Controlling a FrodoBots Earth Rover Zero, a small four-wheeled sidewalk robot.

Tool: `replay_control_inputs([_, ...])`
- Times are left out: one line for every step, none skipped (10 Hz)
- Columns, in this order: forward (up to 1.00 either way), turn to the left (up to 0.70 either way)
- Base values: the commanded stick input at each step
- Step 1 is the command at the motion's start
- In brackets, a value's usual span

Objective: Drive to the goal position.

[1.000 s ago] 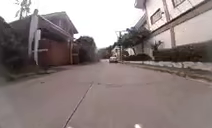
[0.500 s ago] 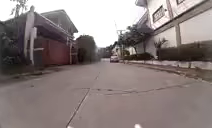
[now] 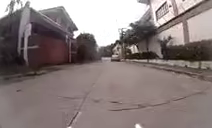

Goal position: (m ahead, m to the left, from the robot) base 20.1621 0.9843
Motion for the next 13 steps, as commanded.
replay_control_inputs([1.00,0.03])
replay_control_inputs([1.00,0.03])
replay_control_inputs([1.00,0.03])
replay_control_inputs([1.00,0.03])
replay_control_inputs([1.00,-0.06])
replay_control_inputs([0.98,-0.31])
replay_control_inputs([0.98,-0.36])
replay_control_inputs([0.99,-0.37])
replay_control_inputs([1.00,-0.37])
replay_control_inputs([1.00,0.03])
replay_control_inputs([1.00,0.03])
replay_control_inputs([1.00,0.03])
replay_control_inputs([1.00,0.03])
